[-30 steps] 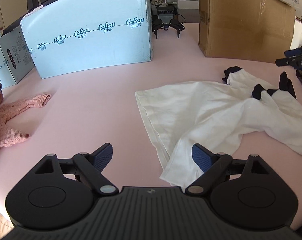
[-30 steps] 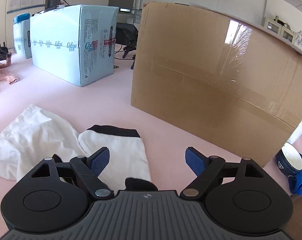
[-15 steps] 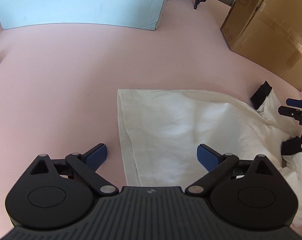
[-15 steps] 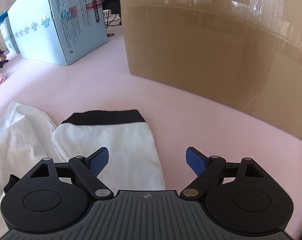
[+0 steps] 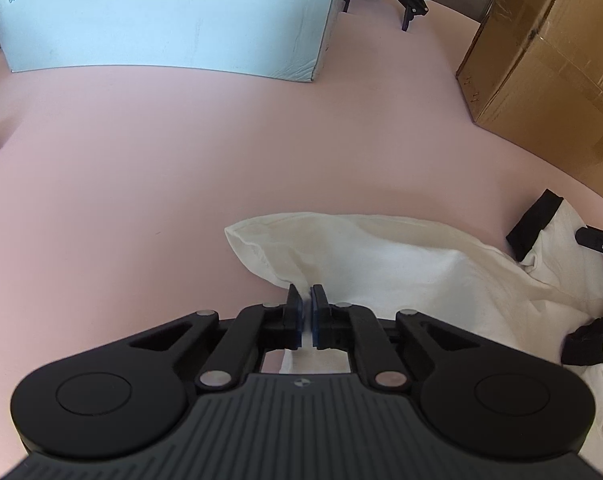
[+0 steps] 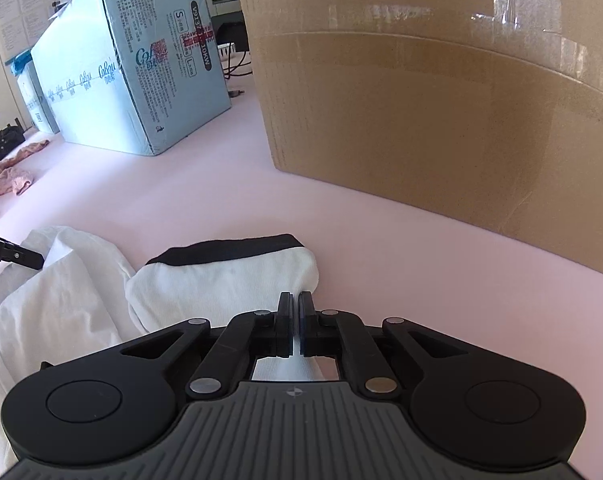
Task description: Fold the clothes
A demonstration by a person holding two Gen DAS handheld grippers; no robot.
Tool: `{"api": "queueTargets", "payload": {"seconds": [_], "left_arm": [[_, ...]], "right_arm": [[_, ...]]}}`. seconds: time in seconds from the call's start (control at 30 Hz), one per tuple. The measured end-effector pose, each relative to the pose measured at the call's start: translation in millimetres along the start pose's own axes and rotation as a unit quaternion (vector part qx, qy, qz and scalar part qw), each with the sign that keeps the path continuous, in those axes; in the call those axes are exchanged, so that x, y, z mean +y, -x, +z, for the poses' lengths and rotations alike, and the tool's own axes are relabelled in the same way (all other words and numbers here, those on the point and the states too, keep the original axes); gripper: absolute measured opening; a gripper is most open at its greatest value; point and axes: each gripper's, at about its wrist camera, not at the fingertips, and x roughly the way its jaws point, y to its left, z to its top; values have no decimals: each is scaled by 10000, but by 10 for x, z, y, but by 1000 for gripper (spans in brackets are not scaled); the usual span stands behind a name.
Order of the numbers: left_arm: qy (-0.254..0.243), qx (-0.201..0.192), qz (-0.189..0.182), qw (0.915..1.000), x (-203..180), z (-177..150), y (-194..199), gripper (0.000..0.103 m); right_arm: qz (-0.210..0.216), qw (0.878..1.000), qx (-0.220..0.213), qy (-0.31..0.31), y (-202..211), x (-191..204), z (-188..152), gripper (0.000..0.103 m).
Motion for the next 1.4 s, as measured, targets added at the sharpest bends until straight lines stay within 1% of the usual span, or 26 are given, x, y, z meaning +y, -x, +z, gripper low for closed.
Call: {"api": "queueTargets", "payload": {"seconds": [0.07,0.17,0.23,0.33,0.43,0.5,0.67,0.7,0.77,0.8,0.83,0.87,0.9,0.93,0.97,1.0,1.03,1.07,1.1,1.13,1.17,1.23,1.27,1.3,1.33,1.4], "left_arm": [[2,-130,81,9999,-72,87,-18,4],[-94,-639,433,9970,-202,221,25,4],[-104,-1014,533,9934,-289,335,45,4],[98,-1110,436,9928,-347,520,-24,4],[240,-1195,471,9914,-427,666,-177,4],[180,-1233,552,9907,-504,740,-310,4],[-90,-948,793,9923,-629,819,-668,4],[-159,-947,867,9916,-640,806,-731,7],[-246,-1156,977,9882,-666,769,-746,10],[-214,-1181,990,9878,-661,760,-745,19],[-114,-1257,973,9872,-636,746,-722,28],[-16,-1332,959,9864,-611,735,-700,58],[174,-1552,985,9828,-555,701,-623,86],[300,-1802,1027,9778,-521,665,-551,88],[354,-1964,1024,9745,-481,622,-447,88],[405,-2121,1019,9711,-441,579,-342,88],[456,-2278,1013,9673,-401,536,-237,88],[408,-2229,809,9706,-354,508,-151,89],[355,-2168,593,9738,-305,480,-65,90],[254,-2029,397,9781,-263,452,-3,90],[156,-1895,253,9814,-231,424,42,90],[-78,-1567,-8,9876,-123,284,132,90],[-120,-1488,-65,9888,-86,228,137,90],[-138,-1343,-155,9907,7,105,147,90],[-130,-1217,-223,9922,81,8,146,90],[-94,-986,-331,9945,186,-118,99,90]], "right_arm": [[-132,9997,-185,-43,77,-11,27,3],[-377,9977,-523,-230,218,-98,74,2],[-491,9957,-670,-408,279,-195,95,2],[-863,9903,-889,-624,350,-376,95,2],[-1170,9851,-925,-853,299,-565,77,2],[-1216,9840,-839,-999,232,-661,64,2],[-1523,9819,-700,-887,46,-682,22,2],[-1565,9820,-640,-846,-3,-671,16,2],[-1599,9828,-500,-781,-87,-654,6,3],[-1583,9837,-427,-744,-135,-644,5,3],[-1531,9844,-401,-767,-155,-642,5,10],[-1467,9847,-408,-848,-146,-653,7,25],[-1422,9841,-489,-947,-110,-666,5,37],[-1432,9806,-774,-1096,4,-686,-8,60],[-1438,9761,-1050,-1248,129,-703,-20,78],[-1437,9708,-1298,-1414,283,-714,-32,84],[-1434,9647,-1546,-1578,437,-725,-44,86],[-1369,9597,-1736,-1737,578,-736,-53,86],[-1054,9603,-1739,-1910,698,-752,-55,86],[-563,9615,-1638,-2132,829,-777,-56,86],[-163,9633,-1432,-2264,905,-784,-56,86],[622,9657,-785,-2397,1012,-737,-84,86],[875,9651,-607,-2393,1040,-696,-121,86],[1126,9646,-430,-2346,1066,-632,-186,85],[1226,9660,-252,-2264,1086,-560,-256,84],[1010,9718,47,-2131,1118,-436,-371,83]]}}
